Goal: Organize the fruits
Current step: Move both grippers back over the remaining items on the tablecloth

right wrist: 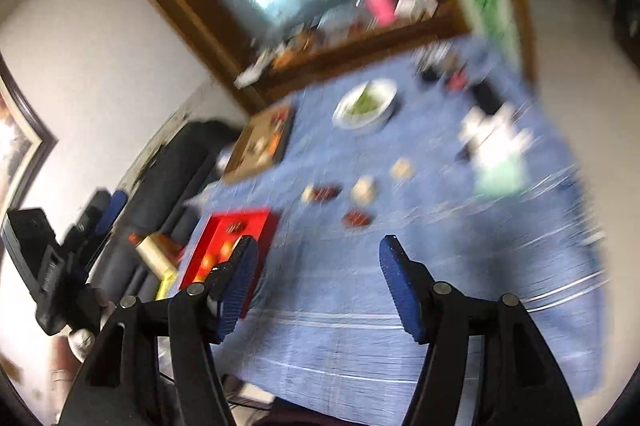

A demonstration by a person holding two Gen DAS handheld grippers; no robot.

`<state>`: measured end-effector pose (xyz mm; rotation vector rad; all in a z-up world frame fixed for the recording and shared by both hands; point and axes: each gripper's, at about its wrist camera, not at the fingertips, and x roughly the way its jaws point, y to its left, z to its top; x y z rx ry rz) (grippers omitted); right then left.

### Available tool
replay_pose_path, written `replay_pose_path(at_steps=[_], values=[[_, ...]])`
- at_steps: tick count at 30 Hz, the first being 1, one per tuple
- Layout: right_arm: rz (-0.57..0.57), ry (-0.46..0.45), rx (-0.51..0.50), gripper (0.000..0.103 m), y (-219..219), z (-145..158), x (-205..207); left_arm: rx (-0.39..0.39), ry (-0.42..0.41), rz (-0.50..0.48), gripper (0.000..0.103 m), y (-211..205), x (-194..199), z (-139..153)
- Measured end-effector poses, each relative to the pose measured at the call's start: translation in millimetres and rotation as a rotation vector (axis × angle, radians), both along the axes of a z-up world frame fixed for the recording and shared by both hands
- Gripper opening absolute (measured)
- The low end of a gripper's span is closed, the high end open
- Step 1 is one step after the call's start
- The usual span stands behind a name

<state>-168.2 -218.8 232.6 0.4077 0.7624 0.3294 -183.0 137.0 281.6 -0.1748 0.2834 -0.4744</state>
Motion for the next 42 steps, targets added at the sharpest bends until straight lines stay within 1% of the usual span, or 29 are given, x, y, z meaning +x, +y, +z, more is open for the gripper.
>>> replay_pose_path(at_steps=[1,2,3,4,5,6,7,9,10,12,13,14,16,18,20,23,25,26,31,36,38,40,42], values=[[-0.052,-0.022,-0.036,0.063,-14.7,25.9,-8.8,0.011,-0.022,0.009,0.07,5.7,-0.3,7.7],[-0.081,-0.036,-0.063,0.064,-24.9,42.6,-13.3,0.025,-0.042,0.021,0.072,13.0,0.0,14.7],[-0.127,-0.058,-0.121,0.064,-37.3,70.1,-20.2,0.039,-0.058,0.035,0.075,21.2,1.0,19.9],[-0.162,-0.071,-0.159,0.065,-44.1,84.9,-23.7,0.048,-0.067,0.045,0.076,27.3,0.5,22.9],[-0.213,-0.082,-0.212,0.069,-52.9,102.7,-28.5,0.053,-0.077,0.059,0.077,37.8,4.1,23.8],[-0.263,-0.084,-0.28,0.072,-59.6,120.1,-33.0,0.049,-0.079,0.066,0.08,45.1,6.1,23.2],[-0.284,-0.078,-0.322,0.074,-63.4,127.6,-35.3,0.038,-0.075,0.072,0.083,55.0,10.0,20.6],[-0.336,-0.065,-0.378,0.074,-65.4,129.5,-40.9,0.01,-0.055,0.064,0.085,69.1,23.1,12.1],[-0.347,-0.053,-0.391,0.074,-65.5,123.9,-42.5,-0.002,-0.044,0.055,0.085,74.7,32.0,8.3],[-0.377,-0.02,-0.413,0.074,-61.9,99.0,-46.8,-0.021,-0.029,0.029,0.085,82.7,47.3,1.8],[-0.402,-0.001,-0.418,0.074,-59.9,81.5,-49.5,-0.023,-0.022,0.015,0.085,85.7,57.2,-1.4],[-0.426,0.033,-0.426,0.074,-55.7,58.4,-50.8,-0.021,-0.017,0.004,0.085,86.6,64.0,-3.9],[-0.459,0.095,-0.44,0.074,-50.1,23.5,-54.3,-0.012,0.003,-0.017,0.085,88.3,78.2,-11.5],[-0.473,0.129,-0.431,0.074,-45.5,-4.5,-52.0,-0.005,0.03,-0.017,0.085,88.6,88.1,-24.3],[-0.463,0.13,-0.414,0.074,-39.3,-24.8,-42.5,-0.01,0.058,-0.017,0.085,86.1,89.7,-39.2],[-0.442,0.101,-0.362,0.074,-32.6,-42.7,-22.3,-0.042,0.121,-0.001,0.085,83.4,89.0,-64.4],[-0.395,0.087,-0.299,0.074,-27.4,-53.6,-4.5,-0.048,0.16,0.026,0.085,79.7,84.8,-77.2],[-0.359,0.082,-0.284,0.074,-23.2,-57.6,3.8,-0.04,0.174,0.047,0.085,77.7,78.2,-82.0],[-0.225,0.034,-0.315,0.074,-4.9,-69.6,36.7,0.013,0.213,0.157,0.085,73.6,51.0,-87.1],[-0.077,0.016,-0.255,0.074,5.3,-85.2,61.1,0.021,0.224,0.234,0.085,67.1,27.8,-84.1],[-0.021,0.022,-0.241,0.074,13.1,-92.7,70.6,0.015,0.242,0.242,0.085,62.3,29.1,-89.1],[0.041,0.045,-0.243,0.074,27.1,-108.5,85.6,0.0,0.28,0.228,0.085,53.0,36.8,-98.6],[0.106,0.074,-0.25,0.074,46.4,-131.8,103.5,0.0,0.33,0.203,0.085,42.2,50.0,-108.4]])
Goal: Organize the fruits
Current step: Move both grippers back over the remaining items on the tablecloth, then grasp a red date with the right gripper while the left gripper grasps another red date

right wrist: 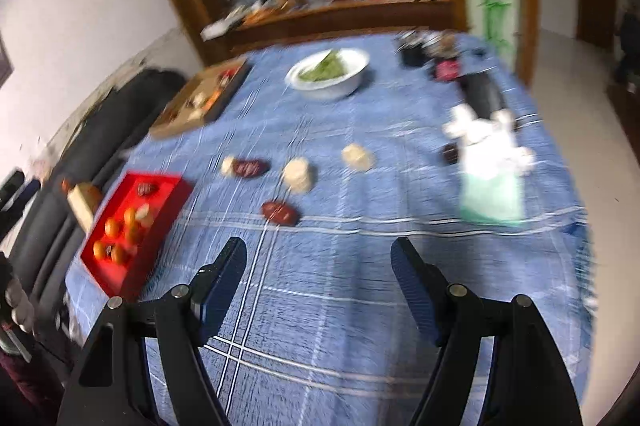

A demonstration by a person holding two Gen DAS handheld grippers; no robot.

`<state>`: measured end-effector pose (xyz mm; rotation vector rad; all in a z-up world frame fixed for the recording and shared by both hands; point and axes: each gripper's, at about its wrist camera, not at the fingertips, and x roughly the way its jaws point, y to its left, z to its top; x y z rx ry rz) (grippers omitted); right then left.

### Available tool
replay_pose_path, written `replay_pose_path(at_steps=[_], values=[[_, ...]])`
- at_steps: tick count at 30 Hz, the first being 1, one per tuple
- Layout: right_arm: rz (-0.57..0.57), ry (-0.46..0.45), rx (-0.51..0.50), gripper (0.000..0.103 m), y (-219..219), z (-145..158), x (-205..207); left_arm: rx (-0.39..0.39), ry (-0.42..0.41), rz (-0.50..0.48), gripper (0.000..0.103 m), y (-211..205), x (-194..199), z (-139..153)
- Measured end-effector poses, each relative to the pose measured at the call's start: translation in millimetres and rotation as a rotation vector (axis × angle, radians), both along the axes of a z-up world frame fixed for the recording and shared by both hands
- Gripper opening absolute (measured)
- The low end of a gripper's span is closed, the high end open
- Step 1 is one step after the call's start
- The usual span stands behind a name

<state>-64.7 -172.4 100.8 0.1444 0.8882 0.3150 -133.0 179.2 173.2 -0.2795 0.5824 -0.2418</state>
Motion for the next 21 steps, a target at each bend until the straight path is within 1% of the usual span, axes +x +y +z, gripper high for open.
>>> replay_pose_path(at_steps=[1,2,3,4,5,6,7,8,11,15,16,18,19,21], values=[[0.015,0.017,-0.001,0.074,5.5,-8.0,6.6,0.0,0.027,-0.022,0.085,-7.3,10.3,-4.7],[0.033,0.037,-0.003,0.072,15.2,-19.8,17.8,0.001,0.038,-0.04,0.085,-12.1,18.4,-6.8],[0.042,0.045,-0.006,0.071,21.8,-27.1,25.1,0.004,0.043,-0.061,0.08,-17.4,29.4,-9.2],[0.052,0.047,-0.011,0.069,28.1,-34.1,33.4,0.008,0.046,-0.077,0.067,-21.4,37.7,-10.3],[0.061,0.048,-0.014,0.069,35.3,-41.1,43.6,0.01,0.055,-0.095,0.059,-25.7,48.4,-12.6],[0.067,0.051,-0.011,0.069,39.5,-46.1,50.7,0.008,0.069,-0.112,0.046,-29.6,59.0,-15.5],[0.075,0.053,-0.007,0.069,43.6,-51.3,57.6,0.006,0.091,-0.128,0.041,-34.5,71.5,-19.3],[0.086,0.053,-0.004,0.068,47.3,-56.0,63.9,0.012,0.111,-0.142,0.041,-41.1,84.0,-24.5],[0.114,0.048,-0.029,0.068,57.9,-67.4,80.3,0.07,0.164,-0.182,0.041,-65.9,117.4,-43.6],[0.154,0.047,-0.05,0.068,69.2,-80.3,90.5,0.191,0.259,-0.252,0.04,-101.4,168.7,-83.9],[0.164,0.047,-0.054,0.066,71.1,-81.7,92.4,0.211,0.272,-0.261,0.04,-106.2,176.0,-91.1],[0.182,0.05,-0.05,0.058,73.7,-85.5,94.0,0.268,0.296,-0.291,0.04,-117.4,195.1,-109.7],[0.187,0.056,-0.045,0.053,74.5,-87.3,95.0,0.294,0.3,-0.301,0.04,-120.8,200.5,-116.2],[0.185,0.044,-0.061,0.047,76.0,-88.2,94.0,0.33,0.307,-0.324,0.04,-126.8,210.5,-126.2]])
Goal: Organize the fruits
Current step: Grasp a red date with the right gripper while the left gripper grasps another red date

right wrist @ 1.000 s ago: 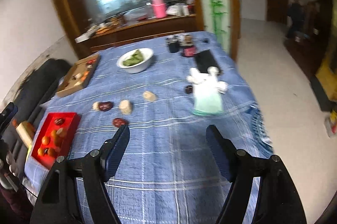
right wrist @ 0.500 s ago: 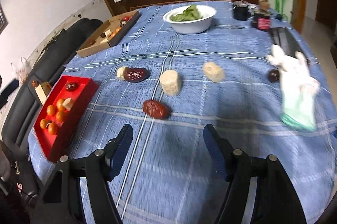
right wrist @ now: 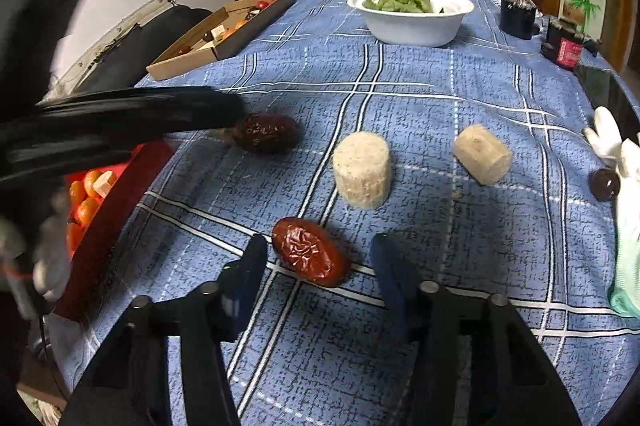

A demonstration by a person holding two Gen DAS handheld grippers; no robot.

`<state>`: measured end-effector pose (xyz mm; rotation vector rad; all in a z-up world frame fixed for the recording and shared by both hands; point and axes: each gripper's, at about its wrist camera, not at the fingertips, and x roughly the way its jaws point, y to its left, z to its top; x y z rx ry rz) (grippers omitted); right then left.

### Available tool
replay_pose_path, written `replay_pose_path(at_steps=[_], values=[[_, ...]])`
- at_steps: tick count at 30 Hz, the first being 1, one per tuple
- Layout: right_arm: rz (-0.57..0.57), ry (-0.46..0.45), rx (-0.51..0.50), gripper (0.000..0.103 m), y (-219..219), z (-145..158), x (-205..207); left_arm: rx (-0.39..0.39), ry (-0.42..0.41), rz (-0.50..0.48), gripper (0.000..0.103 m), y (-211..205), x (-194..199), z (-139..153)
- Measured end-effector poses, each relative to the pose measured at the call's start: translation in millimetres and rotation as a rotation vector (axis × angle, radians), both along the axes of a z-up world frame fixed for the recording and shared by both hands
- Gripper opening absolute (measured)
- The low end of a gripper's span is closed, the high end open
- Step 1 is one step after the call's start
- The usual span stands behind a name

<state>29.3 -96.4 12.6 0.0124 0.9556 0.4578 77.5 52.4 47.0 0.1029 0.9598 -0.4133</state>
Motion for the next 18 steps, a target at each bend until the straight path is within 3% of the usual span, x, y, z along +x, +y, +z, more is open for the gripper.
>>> replay_pose_path(at_steps=[2,6,10,16,18], values=[[0.015,0.0,0.008,0.038,1.4,-0.5,-1.1,0.04,-0.011,-0.028,0.041,-6.3,6.4,-7.7],[0.015,-0.008,0.001,0.037,3.2,-1.4,-2.9,0.084,0.012,-0.067,0.041,-13.0,12.2,-19.9],[0.013,-0.002,0.009,0.036,1.6,-1.5,-3.5,0.114,0.008,-0.124,0.031,-20.6,1.5,-25.7],[0.015,-0.005,-0.001,0.036,3.9,-1.0,-4.3,0.133,-0.02,-0.077,0.031,-26.6,-3.4,-28.8],[0.014,-0.007,-0.001,0.035,3.8,-0.9,-4.6,0.096,-0.016,-0.048,0.031,-24.1,-7.4,-27.2]])
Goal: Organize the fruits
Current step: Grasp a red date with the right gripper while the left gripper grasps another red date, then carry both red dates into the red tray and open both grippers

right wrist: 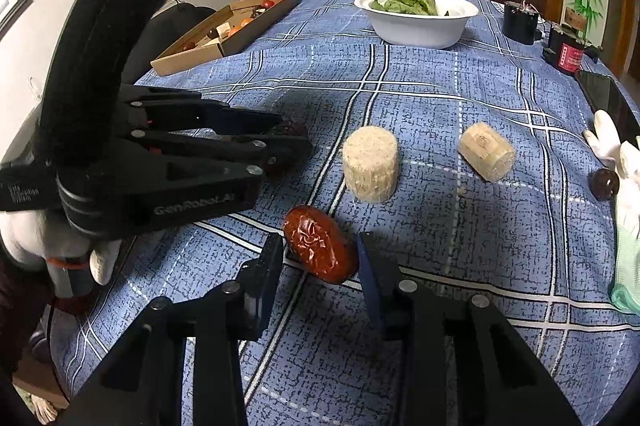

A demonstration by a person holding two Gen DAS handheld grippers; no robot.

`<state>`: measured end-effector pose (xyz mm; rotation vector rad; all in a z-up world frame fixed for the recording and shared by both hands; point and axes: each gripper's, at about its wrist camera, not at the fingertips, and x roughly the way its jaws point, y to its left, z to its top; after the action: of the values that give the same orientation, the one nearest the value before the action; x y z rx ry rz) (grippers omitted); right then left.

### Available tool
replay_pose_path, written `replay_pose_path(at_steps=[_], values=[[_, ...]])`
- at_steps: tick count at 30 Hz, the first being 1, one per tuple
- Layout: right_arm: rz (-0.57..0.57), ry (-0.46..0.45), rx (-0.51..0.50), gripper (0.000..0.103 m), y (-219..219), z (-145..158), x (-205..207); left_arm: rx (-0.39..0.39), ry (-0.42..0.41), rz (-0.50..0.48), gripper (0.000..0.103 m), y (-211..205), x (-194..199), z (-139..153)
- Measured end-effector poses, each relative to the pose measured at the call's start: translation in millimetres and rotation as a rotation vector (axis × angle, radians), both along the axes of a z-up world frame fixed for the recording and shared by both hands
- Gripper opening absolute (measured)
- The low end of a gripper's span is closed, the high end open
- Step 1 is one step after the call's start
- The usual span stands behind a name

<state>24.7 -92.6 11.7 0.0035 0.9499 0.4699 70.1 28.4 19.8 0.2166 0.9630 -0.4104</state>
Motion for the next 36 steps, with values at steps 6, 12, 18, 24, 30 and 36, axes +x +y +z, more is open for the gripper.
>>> replay_pose_path(at_steps=[6,12,18,24,30,36], values=[[-0.013,0.005,0.026,0.025,-4.7,-0.2,-1.4,-0.096,-0.055,0.097,0.031,23.4,-28.1,26.3],[-0.012,-0.008,0.064,0.023,-4.9,2.8,-7.1,-0.26,-0.126,0.234,0.03,76.2,-73.5,62.2],[-0.019,-0.011,0.101,0.023,-5.5,4.8,-13.5,-0.39,-0.152,0.388,0.03,150.9,-122.6,68.2],[-0.058,0.016,0.186,0.023,-5.9,18.7,-26.1,-0.459,-0.182,0.547,0.03,227.4,-163.4,67.4],[0.047,0.012,0.189,0.024,52.3,56.1,-41.8,-0.474,-0.209,0.663,0.03,275.6,-181.5,60.3],[0.2,0.038,0.145,0.024,147.8,68.0,-37.0,-0.447,-0.171,0.71,0.03,303.0,-169.3,44.0]])
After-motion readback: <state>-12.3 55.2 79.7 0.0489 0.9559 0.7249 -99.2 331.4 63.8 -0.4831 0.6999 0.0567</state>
